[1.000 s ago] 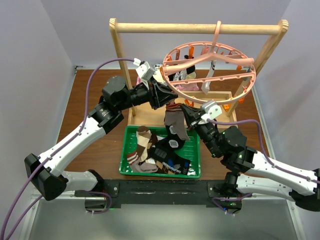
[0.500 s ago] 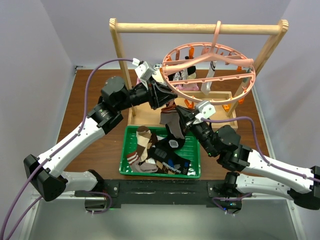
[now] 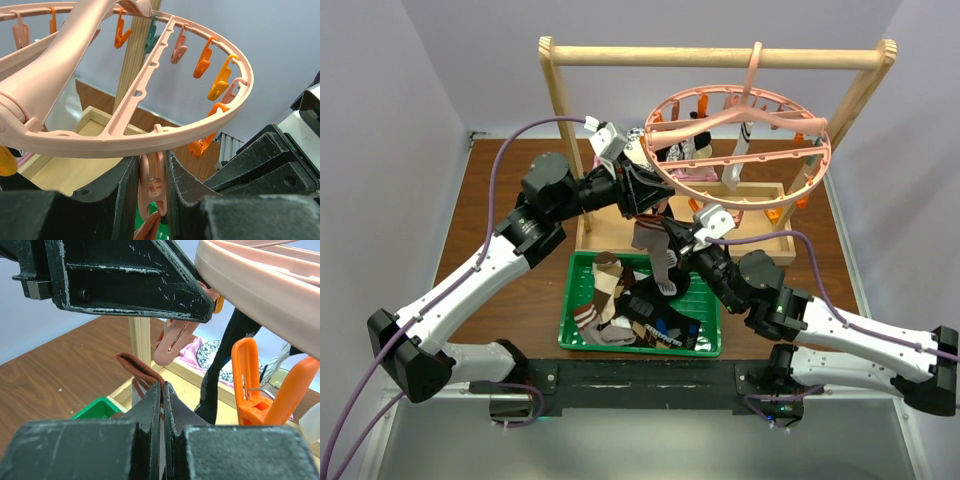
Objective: Clip the socks to the hanger
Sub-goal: Clamp the sock onto the hanger.
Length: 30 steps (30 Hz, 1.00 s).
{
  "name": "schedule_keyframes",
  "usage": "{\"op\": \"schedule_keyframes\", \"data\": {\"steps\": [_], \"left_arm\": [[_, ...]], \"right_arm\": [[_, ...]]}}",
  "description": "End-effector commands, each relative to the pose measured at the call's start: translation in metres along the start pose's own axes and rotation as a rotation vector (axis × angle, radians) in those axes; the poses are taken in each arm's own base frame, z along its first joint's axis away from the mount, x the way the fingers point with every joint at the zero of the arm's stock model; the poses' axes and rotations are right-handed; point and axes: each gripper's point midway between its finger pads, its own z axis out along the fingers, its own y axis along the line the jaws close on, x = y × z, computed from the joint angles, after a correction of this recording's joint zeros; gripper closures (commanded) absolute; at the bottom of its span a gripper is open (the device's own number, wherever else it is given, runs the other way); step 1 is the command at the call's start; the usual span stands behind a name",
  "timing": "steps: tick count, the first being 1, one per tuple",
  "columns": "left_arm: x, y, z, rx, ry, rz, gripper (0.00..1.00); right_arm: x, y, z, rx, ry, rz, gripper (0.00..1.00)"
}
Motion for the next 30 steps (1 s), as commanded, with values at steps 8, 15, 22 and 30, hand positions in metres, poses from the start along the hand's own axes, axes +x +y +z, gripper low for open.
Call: {"op": "schedule_keyframes", "data": {"steps": [8, 15, 22, 30], "left_arm": [[-0.003, -0.013, -0.006, 0.053, -0.008, 0.010, 1.00], [-0.004, -0.014, -0.006, 0.055, -0.011, 0.009, 1.00], [-0.003, -0.014, -0.006, 0.055, -0.010, 0.008, 1.00], [-0.004, -0.014, -0.006, 0.057, -0.015, 0.006, 1.00]], "right_arm": [[-0.038, -0.007, -0.004, 0.003, -0.100, 0.044, 1.00], [-0.054, -0.013, -0.006, 0.021, -0.129, 0.030, 1.00], [-0.052, -0.012, -0.002, 0.020, -0.124, 0.019, 1.00], [-0.052, -0.015, -0.001, 0.032, -0.124, 0.009, 1.00]]}}
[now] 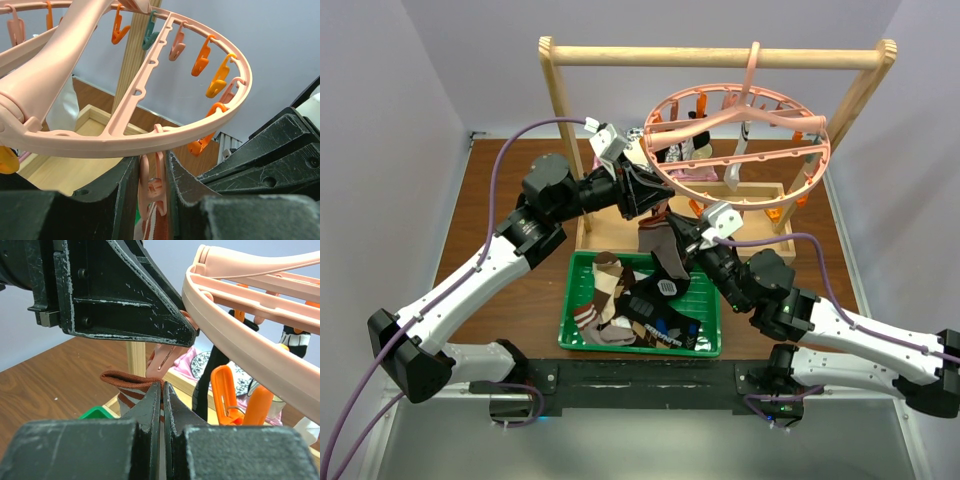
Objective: Clip the socks to the hanger
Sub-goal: Clamp the sock onto the hanger.
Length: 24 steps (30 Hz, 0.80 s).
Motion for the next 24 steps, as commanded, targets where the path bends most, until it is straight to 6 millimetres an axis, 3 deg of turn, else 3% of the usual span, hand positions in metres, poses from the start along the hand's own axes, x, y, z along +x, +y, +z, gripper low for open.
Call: {"op": "schedule_keyframes", "data": {"steps": [1, 14, 24], "left_arm": [[-0.008, -0.015, -0.006, 0.058, -0.017, 0.014, 1.00], [-0.008, -0.015, -0.005, 0.060, -0.017, 0.014, 1.00], [-0.003, -0.014, -0.006, 0.057, -0.009, 0.014, 1.00]], "right_arm": [[-0.029, -0.008, 0.004, 0.024, -0.076, 0.029, 1.00], [-0.011, -0.001, 0.008, 0.006, -0.043, 0.036, 1.00], [-0.018, -0.002, 0.009, 0.008, -0.064, 0.044, 1.00]]}}
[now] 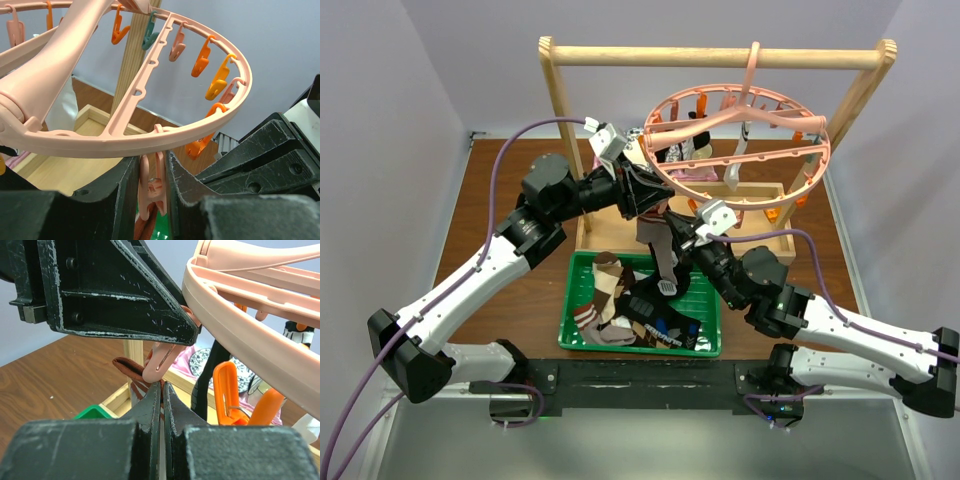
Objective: Clip the socks to the hanger
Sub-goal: Clamp the sock onto the hanger.
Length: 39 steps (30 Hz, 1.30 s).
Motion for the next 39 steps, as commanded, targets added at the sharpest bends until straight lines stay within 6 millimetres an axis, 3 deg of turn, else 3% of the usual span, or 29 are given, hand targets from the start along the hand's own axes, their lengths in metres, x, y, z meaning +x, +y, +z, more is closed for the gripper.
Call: {"op": "schedule_keyframes", "data": {"steps": [1, 22, 30, 39], "left_arm": [[-0.001, -0.013, -0.006, 0.056, -0.006, 0.020, 1.00], [0.002, -0.009, -0.008, 0.062, -0.003, 0.125, 1.00], [-0.005, -0.011, -0.007, 0.064, -0.014, 0.154, 1.00], [-0.003, -0.009, -0.007, 0.057, -0.012, 0.158, 1.00]], "right_arm": [[-0.029, -0.003, 0.000, -0.001, -0.086, 0.054, 1.00], [-0.044, -0.014, -0.008, 0.012, -0.106, 0.034, 1.00], [-0.036, -0.008, -0.011, -0.027, -0.078, 0.038, 1.00], [-0.055, -0.017, -0.019, -0.012, -0.121, 0.062, 1.00]]}}
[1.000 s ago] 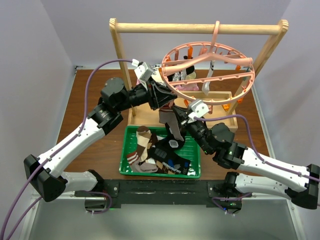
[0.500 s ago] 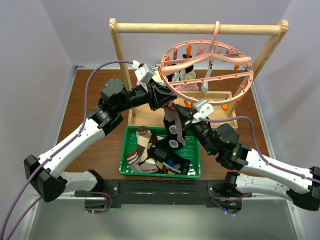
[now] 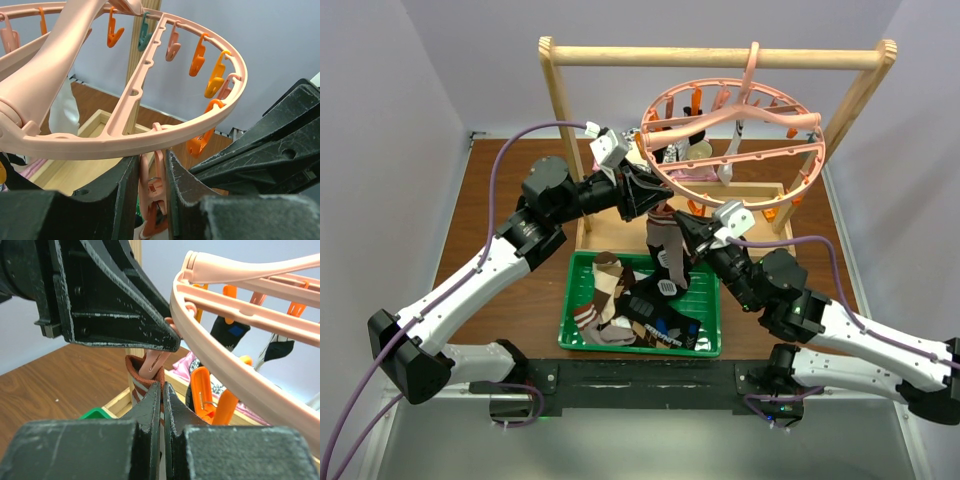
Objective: Clip the socks to the hanger
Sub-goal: Clamp the sock onto the hanger.
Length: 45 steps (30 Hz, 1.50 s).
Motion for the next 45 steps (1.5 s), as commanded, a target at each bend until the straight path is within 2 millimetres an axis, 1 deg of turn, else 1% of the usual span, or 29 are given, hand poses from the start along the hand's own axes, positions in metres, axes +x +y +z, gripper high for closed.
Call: {"op": "schedule_keyframes", "data": {"steps": [1, 6, 11, 13, 16, 18, 19, 20, 21, 23, 24, 27, 28, 29, 31, 34, 35, 37, 38, 39, 40, 41, 42, 43, 44, 45], "left_arm": [[-0.009, -0.012, -0.006, 0.049, -0.011, 0.056, 1.00], [-0.008, -0.013, -0.006, 0.052, -0.009, 0.054, 1.00], [-0.008, -0.011, -0.007, 0.039, -0.009, 0.060, 1.00], [-0.007, -0.006, -0.007, 0.016, -0.009, 0.065, 0.93], [-0.007, 0.001, -0.007, -0.027, -0.014, 0.064, 0.71], [-0.007, 0.003, -0.008, -0.039, -0.018, 0.063, 0.40], [-0.008, 0.005, -0.008, -0.048, -0.024, 0.056, 0.31], [-0.008, 0.006, -0.008, -0.053, -0.026, 0.051, 0.16], [-0.008, 0.006, -0.009, -0.057, -0.028, 0.049, 0.10], [-0.009, 0.007, -0.009, -0.066, -0.029, 0.035, 0.02], [-0.009, 0.009, -0.010, -0.074, -0.031, 0.033, 0.00], [-0.011, 0.015, -0.012, -0.110, -0.037, 0.020, 0.00], [-0.008, 0.016, -0.012, -0.119, -0.031, 0.016, 0.00], [-0.010, 0.018, -0.014, -0.131, -0.035, 0.017, 0.00], [-0.007, 0.030, -0.016, -0.199, -0.026, 0.010, 0.00], [-0.004, 0.044, -0.022, -0.285, -0.019, 0.004, 0.00], [-0.006, 0.045, -0.024, -0.296, -0.022, 0.002, 0.00], [-0.009, 0.050, -0.030, -0.330, -0.026, 0.002, 0.00], [-0.014, 0.051, -0.035, -0.346, -0.037, 0.006, 0.00], [-0.017, 0.055, -0.039, -0.371, -0.042, 0.010, 0.00], [-0.020, 0.056, -0.043, -0.389, -0.041, 0.013, 0.00], [-0.020, 0.059, -0.051, -0.420, -0.028, 0.014, 0.00], [-0.024, 0.065, -0.058, -0.461, -0.030, 0.032, 0.00], [-0.029, 0.065, -0.066, -0.488, -0.026, 0.040, 0.00], [-0.034, 0.069, -0.073, -0.518, -0.031, 0.049, 0.00], [-0.038, 0.074, -0.080, -0.561, -0.036, 0.050, 0.00]], "right_arm": [[-0.042, -0.010, -0.004, 0.015, -0.095, 0.049, 1.00], [-0.045, -0.011, -0.004, 0.019, -0.099, 0.042, 1.00], [-0.044, -0.011, -0.003, 0.021, -0.093, 0.037, 1.00], [-0.043, -0.010, -0.001, 0.021, -0.089, 0.030, 1.00], [-0.041, -0.008, 0.001, 0.017, -0.084, 0.026, 1.00], [-0.041, -0.007, 0.003, 0.012, -0.081, 0.021, 1.00], [-0.038, -0.004, 0.005, 0.007, -0.074, 0.015, 1.00], [-0.038, -0.004, 0.006, 0.007, -0.074, 0.015, 1.00], [-0.038, -0.003, 0.007, 0.004, -0.072, 0.013, 1.00], [-0.036, -0.001, 0.009, 0.001, -0.065, 0.010, 1.00], [-0.036, -0.001, 0.010, -0.001, -0.066, 0.008, 1.00], [-0.033, 0.003, 0.014, -0.007, -0.057, 0.009, 1.00], [-0.032, 0.004, 0.015, -0.011, -0.054, 0.008, 1.00], [-0.028, 0.007, 0.018, -0.014, -0.043, 0.006, 1.00], [-0.026, 0.013, 0.022, -0.032, -0.042, 0.013, 1.00], [-0.022, 0.024, 0.033, -0.062, -0.032, 0.018, 1.00], [-0.024, 0.026, 0.037, -0.062, -0.032, 0.021, 1.00], [-0.013, 0.037, 0.049, -0.073, -0.011, 0.020, 1.00], [-0.016, 0.037, 0.054, -0.067, -0.013, 0.023, 0.99], [-0.004, 0.044, 0.062, -0.070, 0.018, 0.018, 0.96], [-0.003, 0.045, 0.066, -0.063, 0.019, 0.018, 0.94], [-0.003, 0.046, 0.070, -0.057, 0.014, 0.020, 0.89], [0.004, 0.051, 0.077, -0.055, 0.022, 0.017, 0.87], [0.006, 0.052, 0.081, -0.047, 0.021, 0.017, 0.84], [0.001, 0.053, 0.087, -0.043, 0.012, 0.017, 0.83], [0.002, 0.054, 0.092, -0.032, 0.018, 0.008, 0.80]]}}
